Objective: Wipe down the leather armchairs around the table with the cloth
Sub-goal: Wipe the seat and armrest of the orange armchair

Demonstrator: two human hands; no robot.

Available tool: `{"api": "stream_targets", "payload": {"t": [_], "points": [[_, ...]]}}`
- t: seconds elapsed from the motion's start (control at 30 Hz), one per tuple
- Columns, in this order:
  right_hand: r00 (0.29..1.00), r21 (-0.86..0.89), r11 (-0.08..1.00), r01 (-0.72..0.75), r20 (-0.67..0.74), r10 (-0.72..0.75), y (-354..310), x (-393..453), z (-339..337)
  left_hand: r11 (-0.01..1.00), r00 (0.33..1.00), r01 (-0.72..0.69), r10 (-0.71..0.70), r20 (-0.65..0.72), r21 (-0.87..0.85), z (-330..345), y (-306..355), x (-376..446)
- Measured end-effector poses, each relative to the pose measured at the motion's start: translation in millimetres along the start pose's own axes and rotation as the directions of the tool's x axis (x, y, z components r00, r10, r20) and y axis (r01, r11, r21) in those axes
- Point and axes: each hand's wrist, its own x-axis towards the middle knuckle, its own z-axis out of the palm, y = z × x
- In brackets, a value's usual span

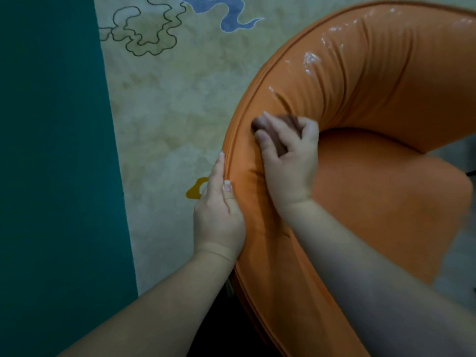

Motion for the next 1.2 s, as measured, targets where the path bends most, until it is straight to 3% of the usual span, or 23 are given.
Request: {"api": "stream_targets", "payload": {"t": [0.13,0.27,0.37,0.5,0.6,0.73,0.97,1.07,1.2], "points": [[0.992,-0.025,0.993,0.111,0.057,-0.11,0.3,1.4,-5.2,1.0,1.0,0.006,-0.006,0.003,0.001,0.5,0.2,0.6],[0.996,-0.033,0.999,-0.017,-0.087,0.014,0.0,58.1,10.9,1.0,1.0,0.003,-0.003,0.008,-0.001,2.1,1.0,0.7],[0.994,0.014,0.999,-0.053,-0.091,0.054,-1.1,59.6,13.7,1.0,1.0,0.012,-0.012,0.01,-0.001,2.6,0.0,0.6],[0.994,-0.023,0.994,0.106,0.042,-0.105,-4.5,20.3,2.5,1.0,1.0,0.0,0.0,0.005,0.003,0.7,2.8,0.9],[0.981,-0.082,0.979,0.187,0.068,-0.182,-5.3,51.4,3.3,1.0,1.0,0.003,-0.003,0.008,0.009,1.3,2.2,0.6],[0.995,-0.089,0.995,-0.043,-0.089,0.035,-5.8,102.8,16.5,1.0,1.0,0.013,-0.013,0.026,-0.002,1.9,-0.3,-1.1],[1.0,0.012,1.0,-0.016,-0.022,0.016,11.4,14.2,-2.4,1.0,1.0,-0.006,0.006,0.01,0.022,0.6,2.2,0.4],[0.997,0.006,0.999,-0.032,-0.064,0.032,17.3,51.0,2.8,1.0,1.0,-0.009,0.009,0.016,0.022,1.7,2.0,0.1],[0.977,0.105,0.984,-0.144,-0.143,0.158,17.7,77.2,14.3,1.0,1.0,-0.009,0.009,0.021,0.025,1.4,1.4,-0.6]]}}
